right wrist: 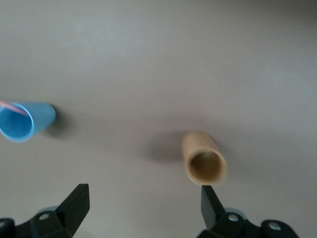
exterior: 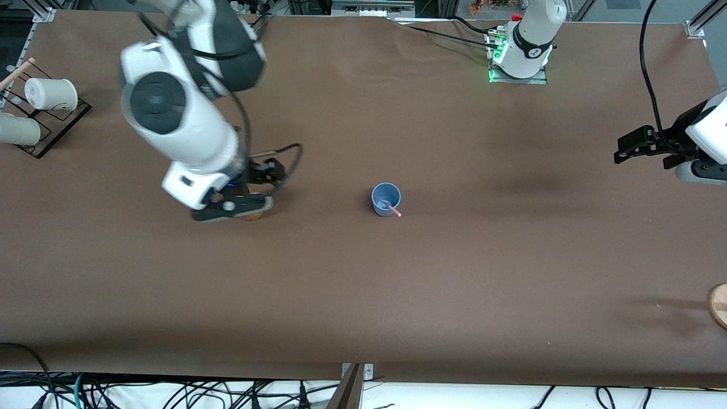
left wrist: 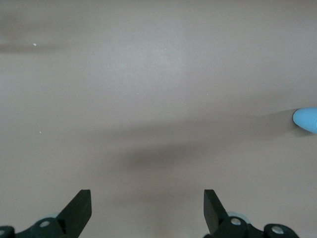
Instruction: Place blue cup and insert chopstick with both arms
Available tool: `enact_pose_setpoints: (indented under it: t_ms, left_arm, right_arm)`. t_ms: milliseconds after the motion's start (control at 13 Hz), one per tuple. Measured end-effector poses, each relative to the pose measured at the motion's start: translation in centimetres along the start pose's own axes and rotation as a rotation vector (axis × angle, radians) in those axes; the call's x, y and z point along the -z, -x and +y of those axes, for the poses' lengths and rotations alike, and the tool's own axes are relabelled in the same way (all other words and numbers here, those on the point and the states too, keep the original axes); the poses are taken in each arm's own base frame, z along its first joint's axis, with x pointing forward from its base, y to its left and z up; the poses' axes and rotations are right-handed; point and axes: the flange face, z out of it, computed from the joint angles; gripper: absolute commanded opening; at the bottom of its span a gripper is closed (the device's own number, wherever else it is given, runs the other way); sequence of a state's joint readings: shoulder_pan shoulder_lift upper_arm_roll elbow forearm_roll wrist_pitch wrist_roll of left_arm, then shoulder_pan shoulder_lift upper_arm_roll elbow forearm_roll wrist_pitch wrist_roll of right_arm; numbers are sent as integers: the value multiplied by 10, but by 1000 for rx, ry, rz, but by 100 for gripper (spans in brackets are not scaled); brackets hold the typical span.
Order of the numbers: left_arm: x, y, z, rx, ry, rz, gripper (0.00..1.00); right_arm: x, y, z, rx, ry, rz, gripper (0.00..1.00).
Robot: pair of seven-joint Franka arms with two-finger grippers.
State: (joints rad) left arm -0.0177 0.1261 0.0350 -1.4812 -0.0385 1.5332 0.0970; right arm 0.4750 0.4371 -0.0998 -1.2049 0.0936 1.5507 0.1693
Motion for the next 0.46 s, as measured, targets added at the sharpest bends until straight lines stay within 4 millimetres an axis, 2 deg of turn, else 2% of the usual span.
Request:
enact_pose_setpoints:
  t_ms: [231,308,462]
  left_arm:
    - [0,0,0,0,0,0,100]
    - [0,0,0,0,0,0,100]
    - [0,0,0,0,0,0,100]
  right_arm:
    - [44,42,81,-16,-40,-23,100]
    - [53,58,101,-18,-51,-11,100]
    - [59,89,129,-18,-68,29,100]
